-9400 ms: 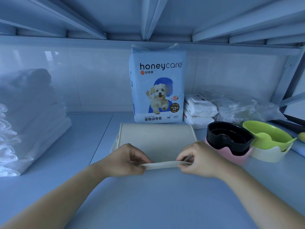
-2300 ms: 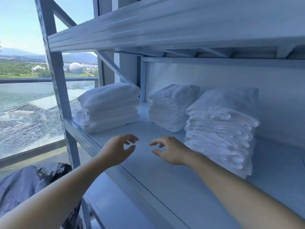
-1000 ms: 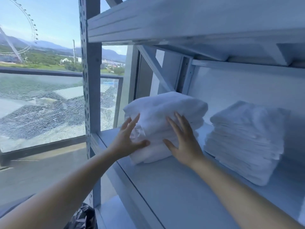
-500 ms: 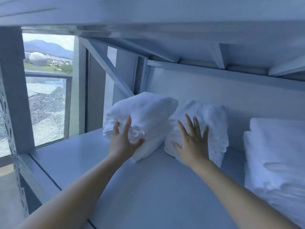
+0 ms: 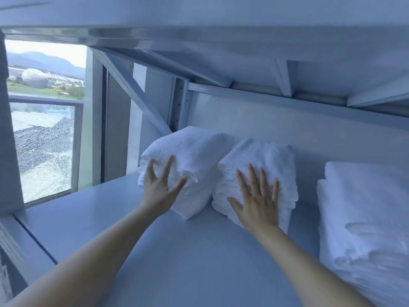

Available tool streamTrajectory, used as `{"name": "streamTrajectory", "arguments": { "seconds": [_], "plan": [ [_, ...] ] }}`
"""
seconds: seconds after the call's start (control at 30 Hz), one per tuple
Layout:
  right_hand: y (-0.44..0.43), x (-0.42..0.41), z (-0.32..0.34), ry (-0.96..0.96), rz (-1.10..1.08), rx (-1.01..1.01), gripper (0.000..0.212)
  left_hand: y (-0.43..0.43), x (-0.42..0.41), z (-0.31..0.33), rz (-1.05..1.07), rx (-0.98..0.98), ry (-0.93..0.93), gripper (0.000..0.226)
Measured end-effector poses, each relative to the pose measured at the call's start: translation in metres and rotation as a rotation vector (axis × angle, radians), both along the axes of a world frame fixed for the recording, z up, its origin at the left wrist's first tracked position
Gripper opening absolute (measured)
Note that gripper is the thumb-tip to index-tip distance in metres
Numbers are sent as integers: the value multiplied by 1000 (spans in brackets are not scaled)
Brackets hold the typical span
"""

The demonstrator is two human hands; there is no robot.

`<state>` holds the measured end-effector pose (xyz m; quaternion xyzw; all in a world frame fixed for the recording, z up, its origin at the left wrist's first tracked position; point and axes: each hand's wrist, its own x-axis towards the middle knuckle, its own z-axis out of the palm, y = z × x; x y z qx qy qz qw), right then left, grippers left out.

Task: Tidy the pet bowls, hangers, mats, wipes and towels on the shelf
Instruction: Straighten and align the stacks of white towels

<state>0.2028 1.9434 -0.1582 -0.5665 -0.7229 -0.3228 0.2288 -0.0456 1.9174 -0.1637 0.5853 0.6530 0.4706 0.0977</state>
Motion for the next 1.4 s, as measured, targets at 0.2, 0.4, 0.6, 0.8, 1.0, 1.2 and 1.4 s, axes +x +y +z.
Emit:
{"name": "streamTrajectory", "arguments": {
  "seconds": [0.2,0.4,0.6,0.8,1.0,1.2,1.4],
  "plan": [
    [4,1,-2,3,8,14,68,24,24,-9,-49,-21,-4,77],
    [6,5,-1,-18,-6,13,69,50,39,1,-140,-109,-26,76],
    [6,5,-3,-42,-29,-12,68,51,31,-23,-123,22,33,64],
    [1,9,-4,-44,-10,-17,67,50,14,-26,-53,43,296,65],
    [-3,20,-4,-105,28,-31,68,53,4,-29,-285,-27,266,93],
    [10,19,-2,-133,-15,-67,66,63,28,-23,-149,-38,260,91],
    [13,23,6,-101,-21,-143,93,62,35,-8,-64,-145,437,85]
  ]
}}
